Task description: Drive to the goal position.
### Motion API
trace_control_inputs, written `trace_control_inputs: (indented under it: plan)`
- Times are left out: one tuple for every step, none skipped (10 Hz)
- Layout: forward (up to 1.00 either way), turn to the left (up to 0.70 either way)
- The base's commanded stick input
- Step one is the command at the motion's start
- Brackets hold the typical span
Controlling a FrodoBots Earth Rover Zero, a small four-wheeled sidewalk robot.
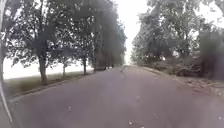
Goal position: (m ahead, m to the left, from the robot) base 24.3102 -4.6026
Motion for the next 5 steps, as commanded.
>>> trace_control_inputs:
  plan:
    - [0.7, 0.0]
    - [0.7, 0.0]
    - [0.7, 0.0]
    - [0.7, 0.0]
    - [0.7, 0.0]
